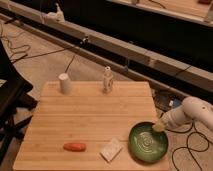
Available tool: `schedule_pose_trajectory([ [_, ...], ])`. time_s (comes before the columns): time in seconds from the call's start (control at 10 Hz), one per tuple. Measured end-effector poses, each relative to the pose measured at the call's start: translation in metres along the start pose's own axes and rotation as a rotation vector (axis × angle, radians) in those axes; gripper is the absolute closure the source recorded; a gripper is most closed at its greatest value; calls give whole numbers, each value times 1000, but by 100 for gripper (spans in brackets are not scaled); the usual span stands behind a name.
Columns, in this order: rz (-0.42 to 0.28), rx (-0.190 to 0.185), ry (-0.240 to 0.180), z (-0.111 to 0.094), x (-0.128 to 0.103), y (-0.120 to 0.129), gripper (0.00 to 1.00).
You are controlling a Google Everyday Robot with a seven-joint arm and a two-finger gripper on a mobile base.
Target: Pick up the ceramic bowl
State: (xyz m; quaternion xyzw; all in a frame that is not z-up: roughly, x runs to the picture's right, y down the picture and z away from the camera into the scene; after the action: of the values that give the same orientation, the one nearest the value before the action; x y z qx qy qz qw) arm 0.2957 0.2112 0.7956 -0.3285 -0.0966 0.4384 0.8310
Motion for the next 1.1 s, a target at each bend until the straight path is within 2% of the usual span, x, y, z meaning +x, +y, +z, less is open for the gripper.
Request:
schedule_pose_trajectory([
  [0.4,26,8,-62,-13,-35,-15,100],
  [0.7,35,23,-102,-31,-69,-28,100],
  [1.1,4,70,-169,-76,-116,-40,100],
])
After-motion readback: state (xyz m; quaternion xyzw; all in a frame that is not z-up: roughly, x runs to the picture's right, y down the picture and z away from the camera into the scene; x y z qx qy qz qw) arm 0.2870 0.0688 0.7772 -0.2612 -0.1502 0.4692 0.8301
